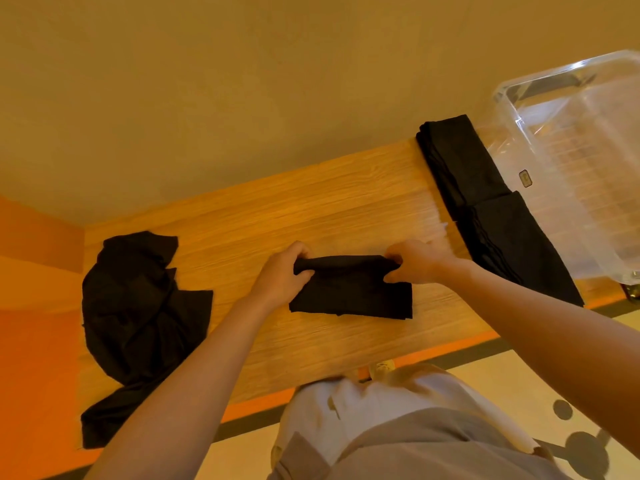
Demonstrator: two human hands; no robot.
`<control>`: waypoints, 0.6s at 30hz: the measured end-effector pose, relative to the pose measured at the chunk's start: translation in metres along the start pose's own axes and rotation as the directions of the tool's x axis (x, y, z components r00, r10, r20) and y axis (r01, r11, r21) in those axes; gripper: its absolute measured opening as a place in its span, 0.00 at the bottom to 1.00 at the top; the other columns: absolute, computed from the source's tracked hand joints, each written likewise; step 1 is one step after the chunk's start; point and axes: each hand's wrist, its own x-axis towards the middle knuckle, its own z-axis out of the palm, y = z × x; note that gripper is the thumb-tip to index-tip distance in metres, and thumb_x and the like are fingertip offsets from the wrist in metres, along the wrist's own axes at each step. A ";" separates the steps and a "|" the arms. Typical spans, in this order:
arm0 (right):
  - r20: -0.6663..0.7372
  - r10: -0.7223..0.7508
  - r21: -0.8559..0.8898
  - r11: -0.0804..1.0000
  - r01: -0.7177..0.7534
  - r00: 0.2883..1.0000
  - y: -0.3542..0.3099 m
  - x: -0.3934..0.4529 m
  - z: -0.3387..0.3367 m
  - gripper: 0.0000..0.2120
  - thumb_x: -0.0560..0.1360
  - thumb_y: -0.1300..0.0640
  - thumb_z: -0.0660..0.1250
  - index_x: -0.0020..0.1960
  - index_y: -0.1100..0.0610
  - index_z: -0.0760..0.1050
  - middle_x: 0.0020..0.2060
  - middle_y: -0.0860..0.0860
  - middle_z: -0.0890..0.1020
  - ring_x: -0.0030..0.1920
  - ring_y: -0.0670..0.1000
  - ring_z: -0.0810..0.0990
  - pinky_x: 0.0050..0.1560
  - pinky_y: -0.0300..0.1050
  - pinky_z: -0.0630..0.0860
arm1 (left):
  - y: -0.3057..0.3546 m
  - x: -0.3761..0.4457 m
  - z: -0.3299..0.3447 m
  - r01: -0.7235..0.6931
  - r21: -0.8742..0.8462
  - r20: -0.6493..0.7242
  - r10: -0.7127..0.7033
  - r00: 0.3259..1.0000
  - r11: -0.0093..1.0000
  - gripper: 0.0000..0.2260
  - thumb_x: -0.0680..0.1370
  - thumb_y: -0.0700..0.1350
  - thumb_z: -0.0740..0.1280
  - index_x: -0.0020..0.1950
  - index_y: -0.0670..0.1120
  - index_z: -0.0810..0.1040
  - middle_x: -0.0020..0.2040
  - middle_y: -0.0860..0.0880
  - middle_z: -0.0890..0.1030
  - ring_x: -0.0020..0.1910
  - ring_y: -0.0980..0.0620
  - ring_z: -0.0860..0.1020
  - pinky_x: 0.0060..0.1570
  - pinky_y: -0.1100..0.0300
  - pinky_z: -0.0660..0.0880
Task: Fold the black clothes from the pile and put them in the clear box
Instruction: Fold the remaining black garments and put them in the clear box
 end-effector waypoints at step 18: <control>-0.524 0.350 0.744 0.633 0.216 0.777 0.019 -0.058 0.037 0.10 0.74 0.59 0.71 0.49 0.46 0.75 0.46 0.48 0.81 0.48 0.48 0.80 0.49 0.49 0.80 | 0.052 0.057 0.003 -0.118 -0.191 -0.233 0.072 0.970 0.974 0.10 0.77 0.39 0.68 0.57 0.49 0.74 0.48 0.57 0.76 0.49 0.57 0.75 0.39 0.73 0.70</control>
